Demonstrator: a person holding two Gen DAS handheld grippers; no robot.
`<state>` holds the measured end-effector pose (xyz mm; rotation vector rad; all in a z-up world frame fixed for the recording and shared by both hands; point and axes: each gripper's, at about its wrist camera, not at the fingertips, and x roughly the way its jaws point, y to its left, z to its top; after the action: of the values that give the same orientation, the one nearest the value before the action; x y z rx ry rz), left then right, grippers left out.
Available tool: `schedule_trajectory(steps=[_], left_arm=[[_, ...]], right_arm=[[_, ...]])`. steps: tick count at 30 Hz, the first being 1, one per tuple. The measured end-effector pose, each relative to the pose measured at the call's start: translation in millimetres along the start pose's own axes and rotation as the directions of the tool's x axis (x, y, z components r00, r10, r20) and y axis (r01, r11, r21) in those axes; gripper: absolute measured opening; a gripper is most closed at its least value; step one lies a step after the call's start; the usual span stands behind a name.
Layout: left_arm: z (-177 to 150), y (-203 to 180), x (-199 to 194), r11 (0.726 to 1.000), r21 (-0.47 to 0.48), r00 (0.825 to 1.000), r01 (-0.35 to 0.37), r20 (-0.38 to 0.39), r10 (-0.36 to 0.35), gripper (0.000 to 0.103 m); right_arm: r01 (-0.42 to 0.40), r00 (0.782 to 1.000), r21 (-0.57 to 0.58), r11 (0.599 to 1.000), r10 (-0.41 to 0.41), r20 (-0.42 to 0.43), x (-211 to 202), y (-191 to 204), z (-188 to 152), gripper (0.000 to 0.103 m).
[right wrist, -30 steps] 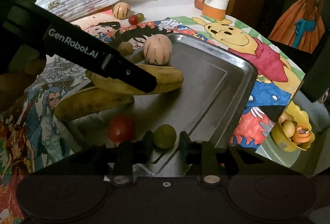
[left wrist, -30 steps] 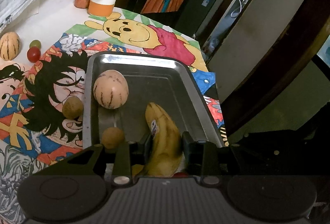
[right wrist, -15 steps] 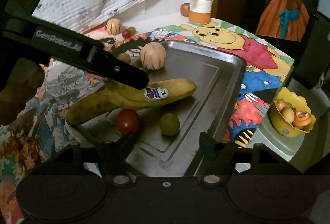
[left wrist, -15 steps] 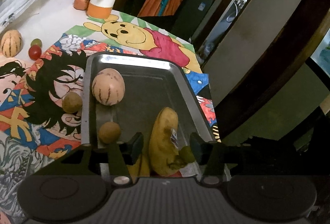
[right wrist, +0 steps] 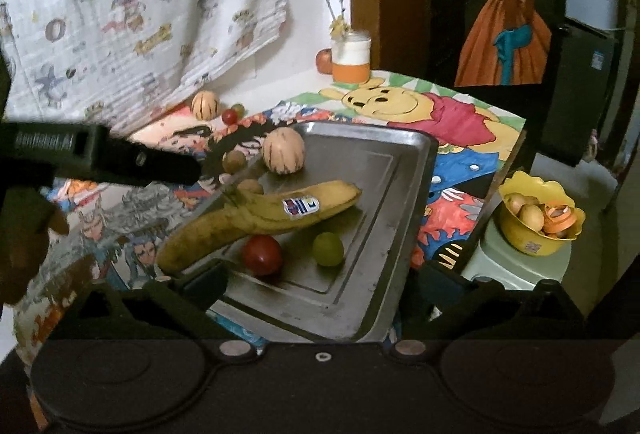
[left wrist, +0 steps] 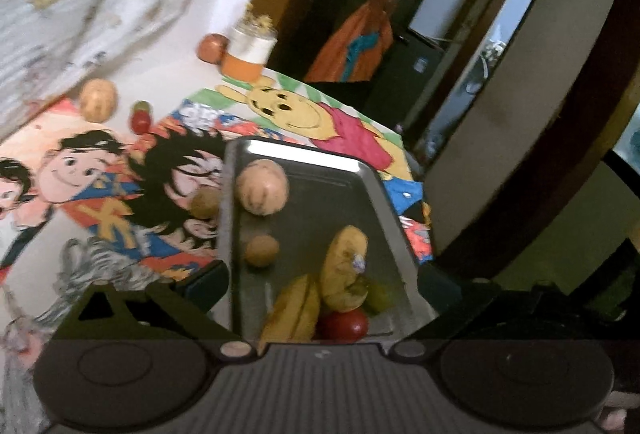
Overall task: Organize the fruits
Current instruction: 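Withdraw both tools from the tray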
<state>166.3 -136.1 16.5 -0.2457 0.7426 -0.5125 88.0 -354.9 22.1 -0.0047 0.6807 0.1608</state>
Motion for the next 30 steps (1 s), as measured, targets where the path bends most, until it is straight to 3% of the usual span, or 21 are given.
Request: schedule_trajectory(steps=[6, 12, 25, 30], left_arm=[[-19.2, 5.7, -29.9, 0.994, 0.032, 0.993, -0.106, 0.061, 0.104, 0.102], [-50.7, 32.4, -66.2, 0.978, -0.089, 0.975, -0.190, 0.097, 0.198, 0.103], [-90.1, 70.4, -104.9, 0.927, -0.093, 0.929, -0.362, 0.042, 0.367, 0.103], [-92.8, 83.1, -111.0, 0.904, -0.093, 0.909, -0.417, -0.030, 0.416, 0.103]], right_arm=[[0.014, 1.000, 0.046, 0.999, -0.015, 0.019, -9.3, 14.2, -6.5, 0.102], [0.025, 1.000, 0.076, 0.997, -0.025, -0.005, -15.0, 33.2, -19.4, 0.102], [-0.003, 0.993, 0.149, 0.989, 0.020, -0.112, -14.5, 80.9, -34.8, 0.102], [-0.011, 0.991, 0.130, 0.991, 0.028, -0.131, -10.6, 98.2, -28.5, 0.102]])
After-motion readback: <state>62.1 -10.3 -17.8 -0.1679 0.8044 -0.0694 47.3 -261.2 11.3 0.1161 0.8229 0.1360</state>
